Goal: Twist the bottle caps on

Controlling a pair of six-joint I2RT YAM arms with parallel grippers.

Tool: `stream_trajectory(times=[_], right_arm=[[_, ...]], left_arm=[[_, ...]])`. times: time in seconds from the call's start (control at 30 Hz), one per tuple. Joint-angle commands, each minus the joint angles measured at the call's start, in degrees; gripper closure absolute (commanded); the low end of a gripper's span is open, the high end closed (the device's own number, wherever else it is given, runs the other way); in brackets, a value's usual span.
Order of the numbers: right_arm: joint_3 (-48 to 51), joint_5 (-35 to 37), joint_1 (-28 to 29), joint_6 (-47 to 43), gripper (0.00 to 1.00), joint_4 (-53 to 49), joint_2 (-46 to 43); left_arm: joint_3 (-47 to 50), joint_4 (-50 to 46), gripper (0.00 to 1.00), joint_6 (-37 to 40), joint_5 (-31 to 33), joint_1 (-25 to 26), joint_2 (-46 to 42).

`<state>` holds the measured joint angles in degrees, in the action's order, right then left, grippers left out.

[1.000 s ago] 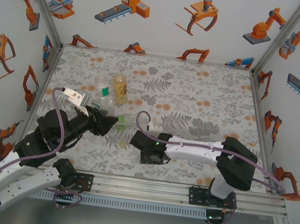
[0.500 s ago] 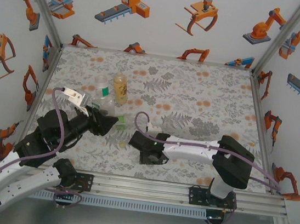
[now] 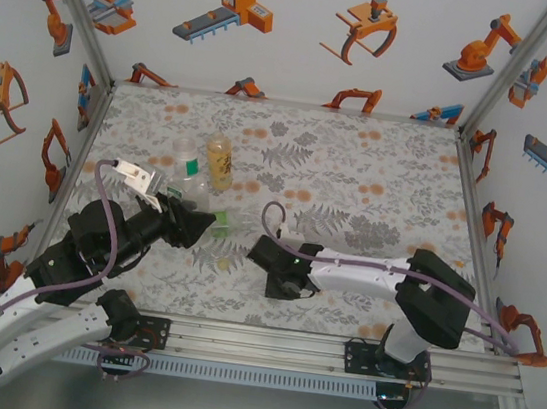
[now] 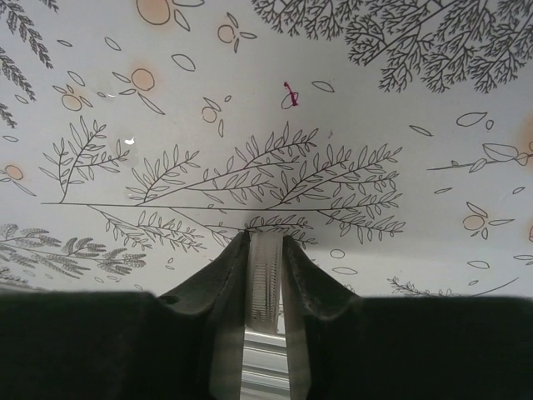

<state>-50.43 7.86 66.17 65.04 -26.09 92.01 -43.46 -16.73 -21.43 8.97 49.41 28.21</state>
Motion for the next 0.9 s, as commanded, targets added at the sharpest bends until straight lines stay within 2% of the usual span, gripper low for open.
stream_trajectory(times=[0.0,0.23,0.63,0.87], right_arm=[[4.63,-1.21,-1.00,2.41,0.79,3.16,0.11],[5.90,-1.35,-2.56,0.02,0.82,8.28,-2.88],[11.38,-15.13,-12.83,-1.89,0.82,30.71,-0.21],[17.15,-16.93,-14.90,1.13,0.77,34.46,-0.60]], left_arm=[[0.31,1.88,0.92,-0.89,-0.27,-0.14,-0.46],[-0.08,2.10,0.92,-0.89,-0.29,-0.18,0.11],[-2.56,0.97,0.92,0.32,-0.56,-0.14,2.02],[-3.21,0.89,0.92,-0.58,-1.00,-0.19,2.40]])
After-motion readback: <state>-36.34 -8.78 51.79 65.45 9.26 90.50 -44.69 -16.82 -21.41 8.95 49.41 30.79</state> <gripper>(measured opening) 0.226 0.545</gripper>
